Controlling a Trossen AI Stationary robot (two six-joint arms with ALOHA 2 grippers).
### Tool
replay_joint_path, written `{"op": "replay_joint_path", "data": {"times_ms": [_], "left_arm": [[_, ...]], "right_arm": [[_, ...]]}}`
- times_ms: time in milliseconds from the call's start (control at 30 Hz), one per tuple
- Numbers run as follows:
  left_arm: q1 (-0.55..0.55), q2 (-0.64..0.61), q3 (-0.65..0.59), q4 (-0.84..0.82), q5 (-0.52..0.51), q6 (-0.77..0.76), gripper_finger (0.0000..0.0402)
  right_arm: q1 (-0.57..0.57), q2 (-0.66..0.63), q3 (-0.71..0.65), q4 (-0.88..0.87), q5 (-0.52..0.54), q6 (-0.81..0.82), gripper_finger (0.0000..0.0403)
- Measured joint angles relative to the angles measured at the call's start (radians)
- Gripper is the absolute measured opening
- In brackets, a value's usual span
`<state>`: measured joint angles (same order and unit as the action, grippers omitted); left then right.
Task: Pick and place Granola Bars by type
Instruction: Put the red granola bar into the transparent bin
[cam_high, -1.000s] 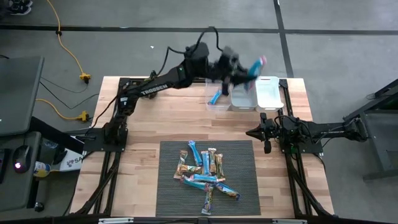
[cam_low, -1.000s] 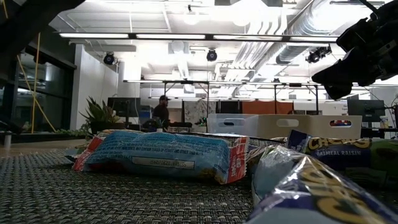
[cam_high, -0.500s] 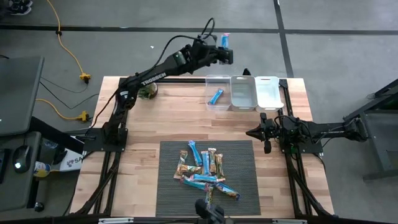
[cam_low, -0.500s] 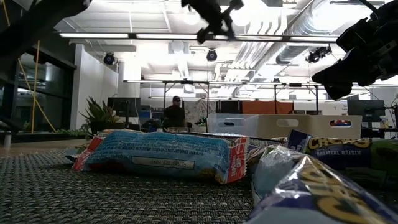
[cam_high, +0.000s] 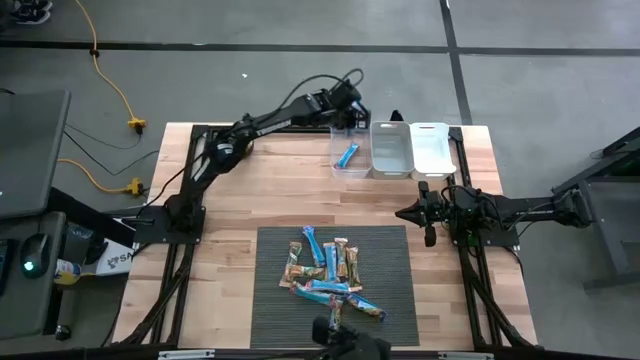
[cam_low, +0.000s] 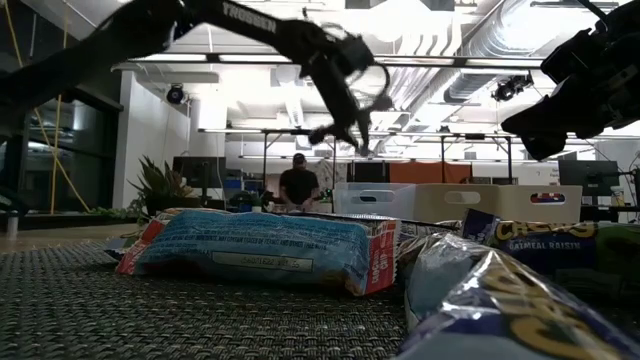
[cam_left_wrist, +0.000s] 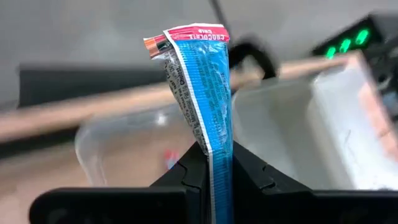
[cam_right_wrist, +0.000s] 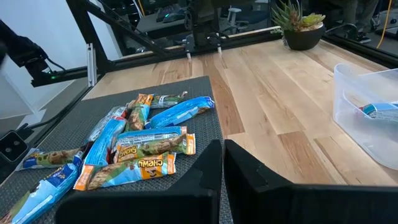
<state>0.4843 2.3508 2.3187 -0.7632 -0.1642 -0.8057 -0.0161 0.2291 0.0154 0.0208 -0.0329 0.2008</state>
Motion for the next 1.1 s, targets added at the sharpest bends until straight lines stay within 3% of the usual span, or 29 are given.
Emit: {"op": "replay_joint_path", "data": {"times_ms": [400, 567, 1100], "left_arm": [[-0.007, 0.129, 0.002, -0.095, 0.103, -0.070, 0.0040], [-0.007, 0.131, 0.003, -0.091, 0.101, -0.069, 0.0048], [-0.007, 0.131, 0.003, -0.094, 0.257, -0.028, 0.0197]], "right_arm": [[0.000, 0.000, 0.000, 0.000, 0.000, 0.000, 0.0000], [0.000, 0.000, 0.000, 0.001, 0.000, 0.000, 0.0000], [0.000, 0.000, 0.000, 0.001, 0.000, 0.000, 0.0000]]}}
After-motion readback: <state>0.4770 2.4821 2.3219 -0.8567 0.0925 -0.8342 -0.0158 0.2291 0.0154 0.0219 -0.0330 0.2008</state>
